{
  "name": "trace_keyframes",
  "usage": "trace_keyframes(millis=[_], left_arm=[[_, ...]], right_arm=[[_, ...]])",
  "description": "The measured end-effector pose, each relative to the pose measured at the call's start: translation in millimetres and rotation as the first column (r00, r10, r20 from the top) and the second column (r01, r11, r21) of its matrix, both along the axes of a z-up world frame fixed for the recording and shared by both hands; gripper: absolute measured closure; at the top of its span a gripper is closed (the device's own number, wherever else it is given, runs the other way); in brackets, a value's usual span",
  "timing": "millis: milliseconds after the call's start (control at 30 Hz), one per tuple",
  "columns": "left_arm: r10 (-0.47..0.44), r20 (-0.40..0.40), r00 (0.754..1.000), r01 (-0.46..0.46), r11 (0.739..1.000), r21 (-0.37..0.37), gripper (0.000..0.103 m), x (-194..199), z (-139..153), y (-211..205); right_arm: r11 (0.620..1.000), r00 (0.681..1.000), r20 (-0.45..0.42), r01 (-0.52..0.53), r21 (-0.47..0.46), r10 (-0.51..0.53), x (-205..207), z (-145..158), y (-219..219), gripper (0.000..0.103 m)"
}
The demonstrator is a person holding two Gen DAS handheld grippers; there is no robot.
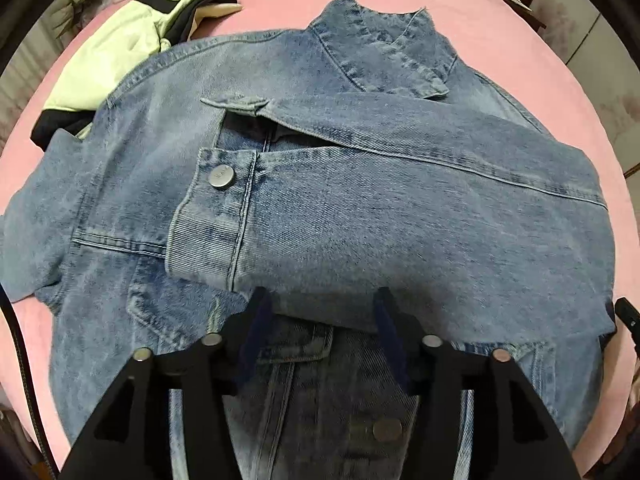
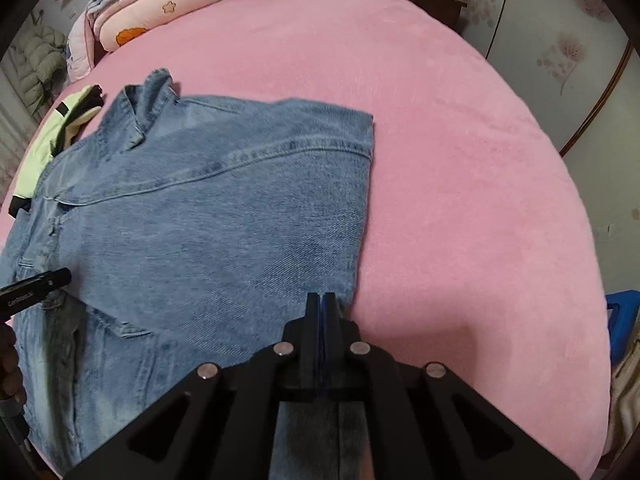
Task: Fold large clothes
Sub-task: 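Lay the sleeve flat across the jacket front and open the left tool, then grasp the other sleeve cuff with the left tool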
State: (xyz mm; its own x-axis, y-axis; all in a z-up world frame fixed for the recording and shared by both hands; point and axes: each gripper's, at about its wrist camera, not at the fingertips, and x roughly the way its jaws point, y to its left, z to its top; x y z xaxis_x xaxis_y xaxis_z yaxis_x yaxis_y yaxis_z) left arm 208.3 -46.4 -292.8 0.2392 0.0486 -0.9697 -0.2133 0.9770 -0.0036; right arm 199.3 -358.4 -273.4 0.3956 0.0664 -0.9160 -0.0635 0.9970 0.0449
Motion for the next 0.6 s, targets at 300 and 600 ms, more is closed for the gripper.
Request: trace_keyframes(millis=[300, 600], left_arm=[[-0.056, 0.019, 0.998, 0.056, 0.998, -0.006, 0.040, -24, 71, 2], [-0.032, 0.089, 0.996, 0.040, 0.996, -0.085, 0.032, -63, 170, 28]], right_arm=[[0.996, 1.000, 0.026, 0.002, 0.084, -0.004, -34, 60, 25, 0.101], [0.985, 0.995, 0.094, -0.060, 0.163, 0.045, -65, 139, 73, 0.085]])
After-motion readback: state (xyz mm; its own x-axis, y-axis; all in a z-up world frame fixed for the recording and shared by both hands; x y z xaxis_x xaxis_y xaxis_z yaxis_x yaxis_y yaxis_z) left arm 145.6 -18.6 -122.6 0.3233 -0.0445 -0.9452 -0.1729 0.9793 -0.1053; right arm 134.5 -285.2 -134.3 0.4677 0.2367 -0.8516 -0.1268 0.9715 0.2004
